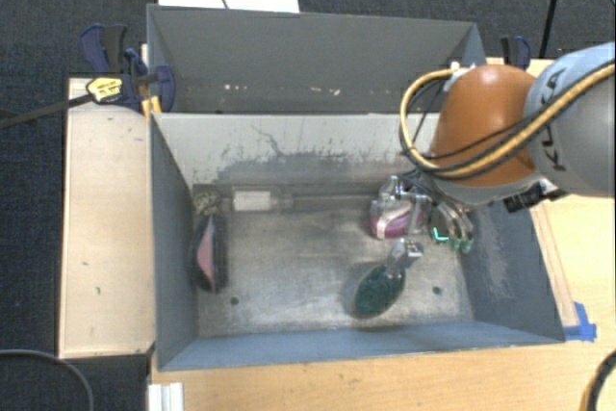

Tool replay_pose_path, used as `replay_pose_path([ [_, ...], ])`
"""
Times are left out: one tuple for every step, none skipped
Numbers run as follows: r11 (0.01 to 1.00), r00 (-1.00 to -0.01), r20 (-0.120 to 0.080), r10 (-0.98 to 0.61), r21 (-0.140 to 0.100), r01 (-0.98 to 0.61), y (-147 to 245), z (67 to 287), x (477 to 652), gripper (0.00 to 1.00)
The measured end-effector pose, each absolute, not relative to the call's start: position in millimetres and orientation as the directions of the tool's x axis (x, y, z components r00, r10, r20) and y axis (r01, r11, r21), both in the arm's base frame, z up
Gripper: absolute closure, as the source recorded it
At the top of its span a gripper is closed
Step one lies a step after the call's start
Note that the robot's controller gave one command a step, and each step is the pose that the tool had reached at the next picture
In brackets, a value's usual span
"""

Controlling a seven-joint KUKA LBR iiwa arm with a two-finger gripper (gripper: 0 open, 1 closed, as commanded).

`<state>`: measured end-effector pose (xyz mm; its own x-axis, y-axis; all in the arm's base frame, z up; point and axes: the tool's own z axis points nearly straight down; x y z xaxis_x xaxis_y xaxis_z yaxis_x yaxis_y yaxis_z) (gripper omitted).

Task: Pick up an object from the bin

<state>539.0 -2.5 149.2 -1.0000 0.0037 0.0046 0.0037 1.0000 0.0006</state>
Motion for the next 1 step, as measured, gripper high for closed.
replay_pose_path([
  [0.883, -0.883, -0.005, -0.469, -0.004, -0.469, 4.3, 73.3, 492.6, 0.0],
])
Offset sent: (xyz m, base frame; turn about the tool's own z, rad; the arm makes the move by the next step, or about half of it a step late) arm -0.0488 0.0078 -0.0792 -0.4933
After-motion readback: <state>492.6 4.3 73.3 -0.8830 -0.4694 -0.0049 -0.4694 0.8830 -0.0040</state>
